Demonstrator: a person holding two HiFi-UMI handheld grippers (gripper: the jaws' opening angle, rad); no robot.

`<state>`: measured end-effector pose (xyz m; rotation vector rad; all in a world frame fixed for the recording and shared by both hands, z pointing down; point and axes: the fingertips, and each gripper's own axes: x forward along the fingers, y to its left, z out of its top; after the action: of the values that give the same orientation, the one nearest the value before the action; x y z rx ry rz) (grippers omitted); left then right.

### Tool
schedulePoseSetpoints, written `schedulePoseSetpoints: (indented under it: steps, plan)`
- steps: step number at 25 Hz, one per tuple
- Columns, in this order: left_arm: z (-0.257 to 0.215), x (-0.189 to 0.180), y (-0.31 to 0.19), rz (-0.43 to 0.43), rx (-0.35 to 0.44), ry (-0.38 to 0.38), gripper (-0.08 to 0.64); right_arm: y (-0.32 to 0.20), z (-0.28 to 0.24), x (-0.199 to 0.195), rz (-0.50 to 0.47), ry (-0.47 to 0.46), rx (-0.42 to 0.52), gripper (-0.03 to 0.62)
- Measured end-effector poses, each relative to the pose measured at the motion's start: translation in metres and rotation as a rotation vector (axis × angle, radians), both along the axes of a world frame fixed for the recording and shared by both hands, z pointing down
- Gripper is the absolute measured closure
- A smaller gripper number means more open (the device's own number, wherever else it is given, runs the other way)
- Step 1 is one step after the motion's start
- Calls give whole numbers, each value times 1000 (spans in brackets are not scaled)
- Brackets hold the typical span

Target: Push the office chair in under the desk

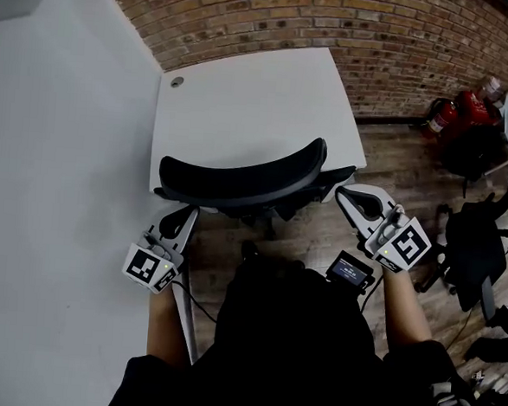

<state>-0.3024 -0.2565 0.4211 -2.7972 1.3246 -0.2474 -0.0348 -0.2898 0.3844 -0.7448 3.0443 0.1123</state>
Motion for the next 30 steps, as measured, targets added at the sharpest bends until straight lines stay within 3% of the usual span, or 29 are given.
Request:
schedulePoseSetpoints:
  steps: [6,13,18,21,24,30]
  plan:
    - [15,10,4,-62,-14,-9,545,6,25,-7,1,35,-41,586]
    - [38,9,24,-89,-81,-11,545,23,50,-28,-19,69,-79,586]
    - [48,0,33,-115,-66,-30,545,38,60,-43,-30,91,-109,586]
    - [52,-2,48,-87,-69,-12,545,53,65,-51,-9,122,-139,586]
    - [53,-4,68,-38,-68,-8,545,72,57,-67,-7,117,-95,586]
    - [54,-18,119,33,-52,-39,545,127,52,-90,19,196,-75,586]
